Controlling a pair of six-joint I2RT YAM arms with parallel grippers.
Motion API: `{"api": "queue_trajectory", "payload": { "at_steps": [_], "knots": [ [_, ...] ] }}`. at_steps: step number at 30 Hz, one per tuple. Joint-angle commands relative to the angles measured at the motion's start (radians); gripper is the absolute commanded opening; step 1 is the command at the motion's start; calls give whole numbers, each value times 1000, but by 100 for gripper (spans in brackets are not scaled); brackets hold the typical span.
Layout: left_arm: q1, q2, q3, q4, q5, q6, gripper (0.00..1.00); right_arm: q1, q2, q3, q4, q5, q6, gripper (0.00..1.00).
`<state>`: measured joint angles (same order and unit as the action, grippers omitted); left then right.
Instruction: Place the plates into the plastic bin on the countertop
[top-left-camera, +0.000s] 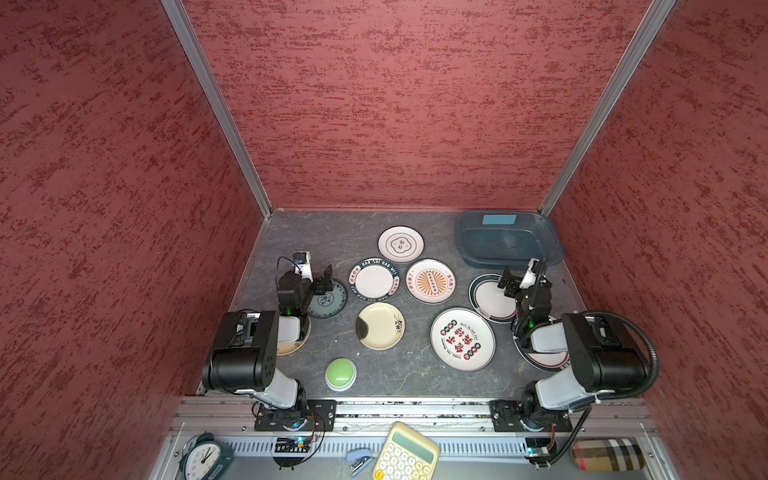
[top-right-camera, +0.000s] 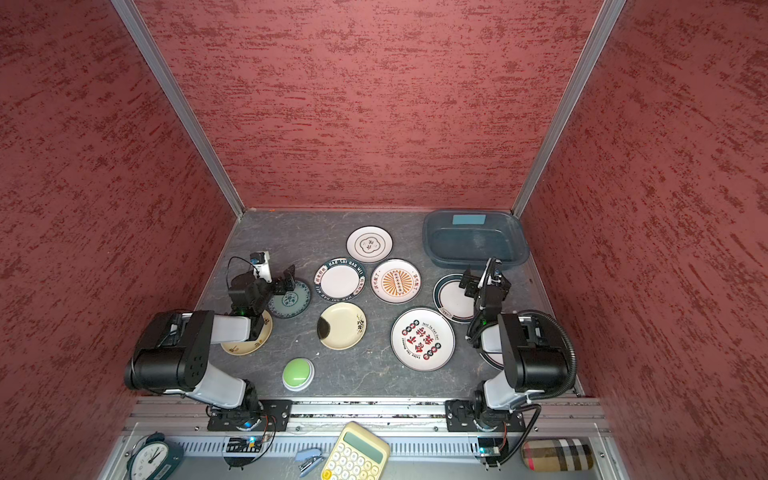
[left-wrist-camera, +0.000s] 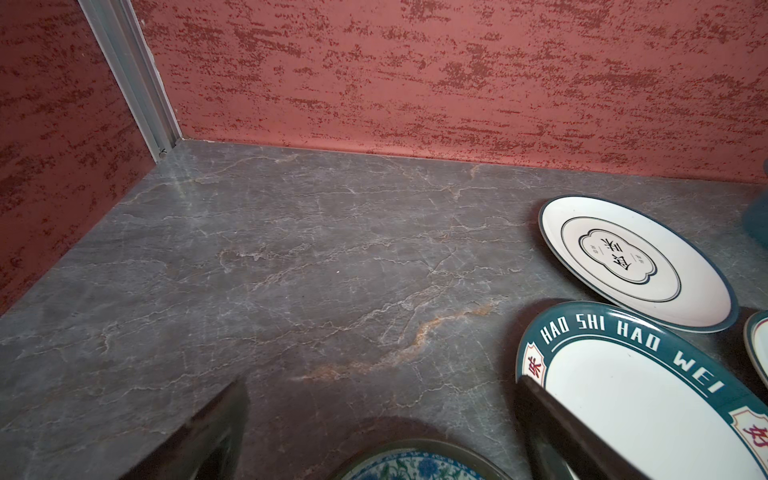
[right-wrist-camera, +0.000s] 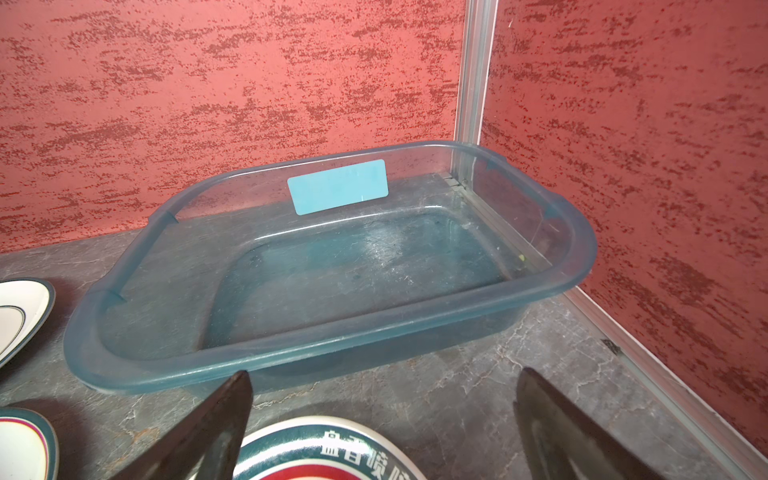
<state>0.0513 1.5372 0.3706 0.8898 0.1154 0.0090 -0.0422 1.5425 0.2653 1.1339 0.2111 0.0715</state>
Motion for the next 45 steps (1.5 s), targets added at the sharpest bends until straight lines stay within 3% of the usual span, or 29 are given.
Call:
{"api": "queue_trajectory", "payload": {
  "at_steps": [1,23,28,34,39,41,43,45],
  "knots": [
    [2,-3,13,-4,9,4,99,2,-1,1,47,13,-1,99],
    [9,-3,16,-9,24,0,99,2,0,5,39,14,0,99],
    [-11,-4,15,-9,-16,14,99,2,0,6,37,14,0,99],
    [-49,-38,15,-29,-152,9,99,2,-3,4,41,3,-6,99],
    [-117,-167,113,-325,-338,3,99,14,-191,122,-300,-61,-49,99],
    [-161,-212,119,-366,-446,-20,99,15,-280,131,-340,-9,27,99],
    [-183,-267,130,-455,-495,-70,99,16,-366,147,-411,-59,75,99],
    [-204,-321,157,-552,-512,-119,99,14,-438,215,-598,-99,152,99]
  ]
}}
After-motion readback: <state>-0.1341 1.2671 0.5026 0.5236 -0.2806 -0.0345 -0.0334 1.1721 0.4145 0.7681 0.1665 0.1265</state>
